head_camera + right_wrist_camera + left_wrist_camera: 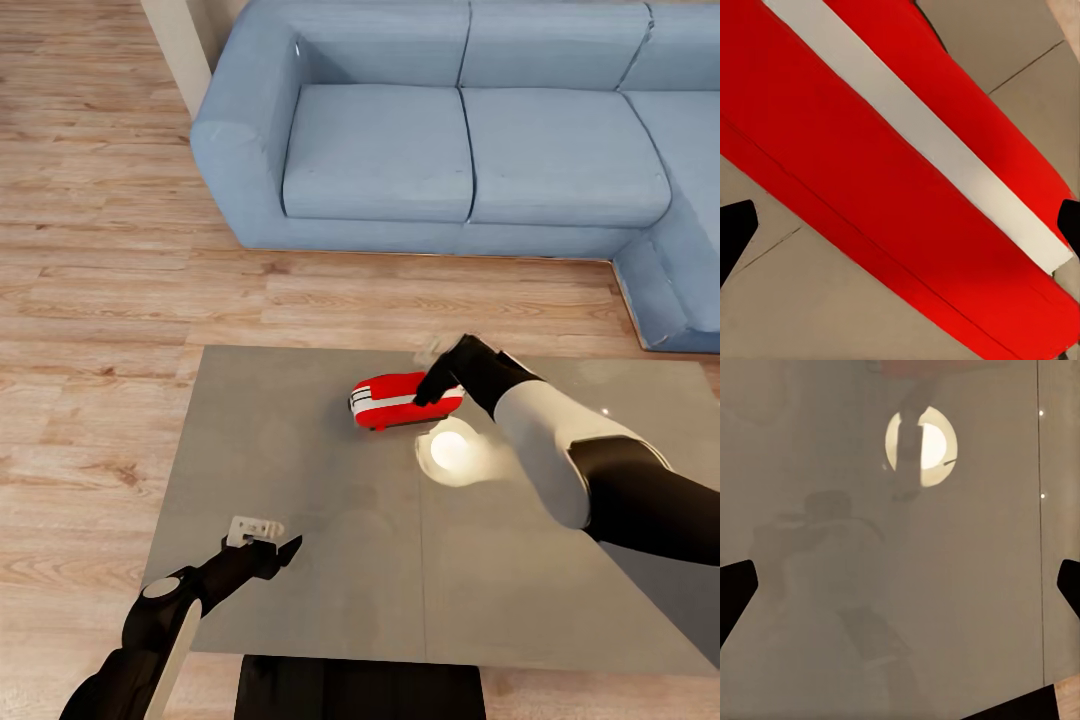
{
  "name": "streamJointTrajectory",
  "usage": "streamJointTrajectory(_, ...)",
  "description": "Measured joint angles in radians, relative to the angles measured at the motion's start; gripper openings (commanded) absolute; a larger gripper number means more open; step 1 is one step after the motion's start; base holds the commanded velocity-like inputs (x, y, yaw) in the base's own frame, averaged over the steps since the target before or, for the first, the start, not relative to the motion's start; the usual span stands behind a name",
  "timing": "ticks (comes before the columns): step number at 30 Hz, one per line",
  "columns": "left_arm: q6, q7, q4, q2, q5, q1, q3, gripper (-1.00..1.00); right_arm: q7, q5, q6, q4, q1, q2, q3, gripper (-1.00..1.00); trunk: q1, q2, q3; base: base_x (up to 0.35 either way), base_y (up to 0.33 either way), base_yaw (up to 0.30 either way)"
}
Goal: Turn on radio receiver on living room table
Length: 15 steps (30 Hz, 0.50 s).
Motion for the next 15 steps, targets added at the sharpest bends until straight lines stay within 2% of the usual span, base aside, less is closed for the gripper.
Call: streamJointTrajectory(15,0.000,0.000,0.000,-0.001,0.000,0.000,0.000,1.00,-0.003,-0.001,-0.019,0.007,0.001,0.000,-0.001,1.00,0.000,0.000,0.000,0.000,0.000,0.000)
